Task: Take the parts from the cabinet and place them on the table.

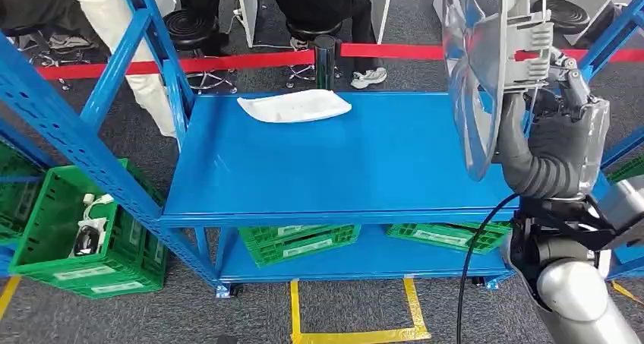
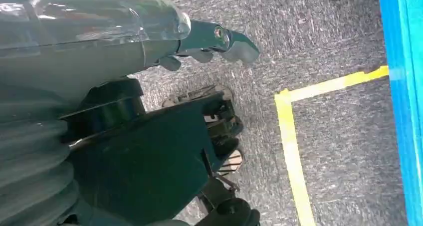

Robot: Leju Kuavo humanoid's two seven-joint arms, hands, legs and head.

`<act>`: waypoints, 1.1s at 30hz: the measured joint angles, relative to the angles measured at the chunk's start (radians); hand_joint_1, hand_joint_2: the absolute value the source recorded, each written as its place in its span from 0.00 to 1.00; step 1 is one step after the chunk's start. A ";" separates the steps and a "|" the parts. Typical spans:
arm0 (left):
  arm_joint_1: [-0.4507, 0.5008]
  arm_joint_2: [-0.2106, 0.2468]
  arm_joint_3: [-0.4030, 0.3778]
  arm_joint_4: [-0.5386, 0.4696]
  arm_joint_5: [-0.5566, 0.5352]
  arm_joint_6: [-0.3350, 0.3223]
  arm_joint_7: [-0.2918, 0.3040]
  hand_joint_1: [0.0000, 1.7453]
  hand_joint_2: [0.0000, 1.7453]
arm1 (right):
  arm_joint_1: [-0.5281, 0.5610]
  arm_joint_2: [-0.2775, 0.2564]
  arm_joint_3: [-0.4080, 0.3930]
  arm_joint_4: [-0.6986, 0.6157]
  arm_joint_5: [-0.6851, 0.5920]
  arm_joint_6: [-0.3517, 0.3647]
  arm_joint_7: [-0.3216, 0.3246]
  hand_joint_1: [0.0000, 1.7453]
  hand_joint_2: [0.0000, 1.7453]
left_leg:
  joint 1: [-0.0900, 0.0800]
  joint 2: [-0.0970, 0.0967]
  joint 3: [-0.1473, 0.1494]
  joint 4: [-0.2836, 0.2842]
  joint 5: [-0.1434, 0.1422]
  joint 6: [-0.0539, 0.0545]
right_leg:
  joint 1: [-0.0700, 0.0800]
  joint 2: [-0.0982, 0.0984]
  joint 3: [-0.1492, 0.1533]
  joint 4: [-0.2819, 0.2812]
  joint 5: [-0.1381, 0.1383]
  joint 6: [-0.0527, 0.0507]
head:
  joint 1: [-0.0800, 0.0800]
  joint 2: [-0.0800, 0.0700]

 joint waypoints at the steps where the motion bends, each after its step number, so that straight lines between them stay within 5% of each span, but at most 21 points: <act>1: 0.001 0.000 0.001 0.000 0.011 -0.007 -0.007 0.00 1.00 | 0.004 0.000 -0.002 0.000 -0.002 -0.001 -0.003 1.00 1.00 | 0.000 0.000 0.000 0.000 0.000 0.000 | 0.000 0.000 0.000 0.000 0.000 0.000 | 0.000 0.000; 5: 0.002 0.007 0.012 0.000 0.034 -0.072 -0.052 0.00 1.00 | 0.018 0.000 -0.008 -0.002 -0.002 -0.003 -0.010 1.00 1.00 | 0.000 0.001 0.000 0.000 0.000 0.000 | 0.000 0.000 0.000 0.000 0.000 0.000 | 0.000 0.000; 13: 0.002 0.011 0.021 0.000 0.036 -0.073 -0.079 0.00 1.00 | 0.035 0.000 -0.009 -0.020 0.013 -0.003 -0.010 1.00 1.00 | 0.000 0.002 0.000 0.000 0.000 0.000 | 0.000 0.001 0.000 0.000 0.000 0.000 | 0.000 0.000; 33: 0.002 0.021 0.023 0.000 0.035 -0.074 -0.053 0.00 1.00 | 0.051 0.005 -0.006 -0.036 0.010 0.006 -0.010 1.00 1.00 | -0.003 0.003 0.000 0.001 -0.001 0.001 | -0.002 0.002 0.000 -0.001 0.001 0.001 | 0.000 0.000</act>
